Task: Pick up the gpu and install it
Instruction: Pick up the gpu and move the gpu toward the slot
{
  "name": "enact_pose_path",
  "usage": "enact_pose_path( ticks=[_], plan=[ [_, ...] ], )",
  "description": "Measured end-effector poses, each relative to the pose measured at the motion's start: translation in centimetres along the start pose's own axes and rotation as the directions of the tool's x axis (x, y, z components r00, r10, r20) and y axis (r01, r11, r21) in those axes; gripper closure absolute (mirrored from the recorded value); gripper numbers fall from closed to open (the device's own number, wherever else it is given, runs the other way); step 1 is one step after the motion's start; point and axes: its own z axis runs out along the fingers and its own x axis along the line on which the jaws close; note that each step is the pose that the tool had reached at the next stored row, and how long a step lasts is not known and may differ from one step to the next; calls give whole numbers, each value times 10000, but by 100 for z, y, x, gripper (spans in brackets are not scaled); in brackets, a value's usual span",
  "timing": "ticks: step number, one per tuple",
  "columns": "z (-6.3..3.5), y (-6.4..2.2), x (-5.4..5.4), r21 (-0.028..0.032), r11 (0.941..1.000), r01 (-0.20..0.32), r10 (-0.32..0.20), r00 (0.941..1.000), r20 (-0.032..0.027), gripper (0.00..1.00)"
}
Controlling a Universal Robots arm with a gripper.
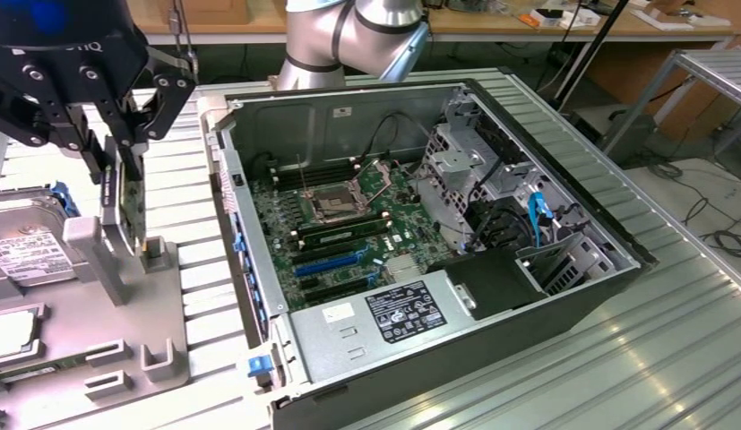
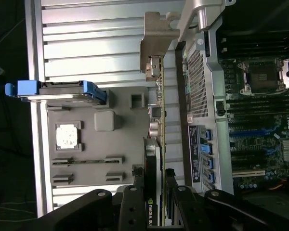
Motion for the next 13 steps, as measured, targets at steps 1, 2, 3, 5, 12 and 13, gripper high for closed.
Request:
enact_pose_path(
  ticks=[1, 2, 3, 5, 12, 13],
  plan=[
    [0, 1, -14, 0, 10000, 1, -1, 10000, 0, 73],
    [0, 2, -26, 0, 10000, 0, 0, 10000, 0, 73],
    [0, 3, -37, 0, 10000, 0, 0, 10000, 0, 73],
    [1, 4, -60, 0, 10000, 1, -1, 10000, 0, 73],
    [2, 13, -179, 0, 10000, 0, 0, 10000, -1, 73],
    [2, 14, -190, 0, 10000, 0, 0, 10000, -1, 73]
  ],
)
